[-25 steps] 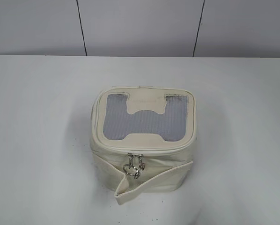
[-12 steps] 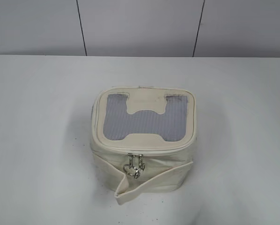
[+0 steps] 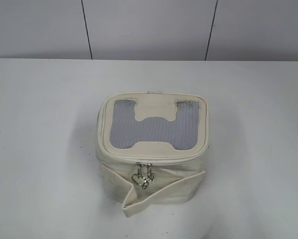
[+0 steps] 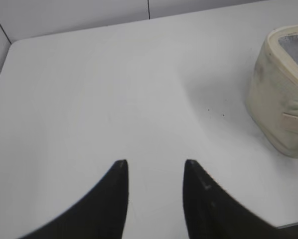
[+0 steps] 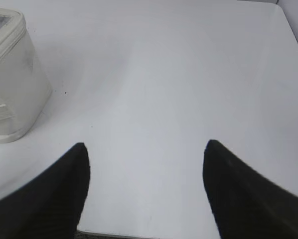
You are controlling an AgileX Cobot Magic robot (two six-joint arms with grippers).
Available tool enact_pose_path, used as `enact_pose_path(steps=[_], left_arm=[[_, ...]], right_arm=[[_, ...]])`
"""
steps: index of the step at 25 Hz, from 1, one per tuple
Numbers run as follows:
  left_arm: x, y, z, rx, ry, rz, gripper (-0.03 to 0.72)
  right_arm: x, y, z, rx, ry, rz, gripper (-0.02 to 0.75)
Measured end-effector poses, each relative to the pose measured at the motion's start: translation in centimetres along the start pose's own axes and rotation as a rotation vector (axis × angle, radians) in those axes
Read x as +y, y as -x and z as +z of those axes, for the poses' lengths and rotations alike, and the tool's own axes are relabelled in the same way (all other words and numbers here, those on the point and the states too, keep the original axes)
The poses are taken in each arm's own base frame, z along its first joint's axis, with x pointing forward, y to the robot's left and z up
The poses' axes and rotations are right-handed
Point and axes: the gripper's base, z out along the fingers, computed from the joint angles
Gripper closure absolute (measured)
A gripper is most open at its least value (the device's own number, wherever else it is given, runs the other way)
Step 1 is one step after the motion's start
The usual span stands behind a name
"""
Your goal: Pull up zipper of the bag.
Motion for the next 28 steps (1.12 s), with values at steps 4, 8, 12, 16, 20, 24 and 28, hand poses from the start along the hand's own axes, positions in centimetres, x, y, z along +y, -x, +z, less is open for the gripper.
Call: enact_pose_path(steps=[4,8,12,16,20,24,28], left_arm=[[-0.13,-0.35,-0.60,-0.039,0.007,0.006,0.405],[-0.13,-0.34,-0.60,-0.040,0.007,0.006,0.410],[-0.13,-0.34,-0.60,-0.040,0.007,0.006,0.419],[-0.13,-0.34,-0.60,-0.040,0.007,0.006,0.433],[-0.13,-0.34,-0.60,-0.040,0.007,0.006,0.442],[-0.13,-0.34,-0.60,-0.040,0.007,0.006,0.442],[-0.13,-0.34,-0.60,-0.040,0.007,0.006,0.444]], right_arm=[[0.01,0.00,-0.01,-0.001,0.001,0.000,0.184],[0.01,0.00,-0.01,-0.001,0.001,0.000,0.184],[0.01,0.00,-0.01,-0.001,0.001,0.000,0.184],[0.01,-0.02,0.01,0.000,0.001,0.000,0.184],[0.01,-0.02,0.01,0.000,0.001,0.000,0.184],[0.01,-0.02,0.01,0.000,0.001,0.000,0.184],[0.01,-0.02,0.01,0.000,0.001,0.000,0.184]])
